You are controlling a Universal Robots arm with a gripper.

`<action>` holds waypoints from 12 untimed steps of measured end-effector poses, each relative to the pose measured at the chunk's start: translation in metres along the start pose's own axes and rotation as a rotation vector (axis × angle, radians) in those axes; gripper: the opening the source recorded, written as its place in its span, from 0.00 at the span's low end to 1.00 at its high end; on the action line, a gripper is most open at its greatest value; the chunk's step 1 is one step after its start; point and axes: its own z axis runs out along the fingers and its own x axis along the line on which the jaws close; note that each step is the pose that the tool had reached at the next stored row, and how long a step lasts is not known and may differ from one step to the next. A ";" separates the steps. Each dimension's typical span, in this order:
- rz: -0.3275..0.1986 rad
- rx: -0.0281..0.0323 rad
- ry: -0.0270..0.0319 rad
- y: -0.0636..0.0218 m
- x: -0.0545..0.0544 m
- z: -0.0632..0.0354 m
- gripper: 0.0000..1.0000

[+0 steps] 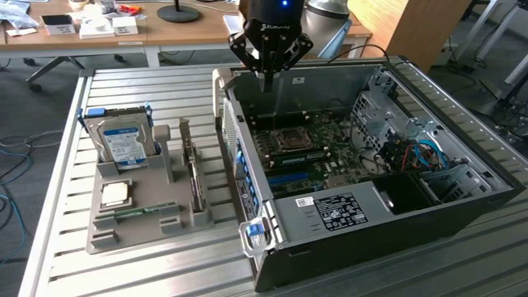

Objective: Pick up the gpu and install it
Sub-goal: 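Reach for the gpu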

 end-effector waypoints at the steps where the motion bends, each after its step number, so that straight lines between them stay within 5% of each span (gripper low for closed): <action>1: 0.000 0.0000 0.0000 -0.0001 0.001 0.0000 0.11; 12: 0.000 0.0003 0.0000 -0.0008 0.011 -0.0003 0.11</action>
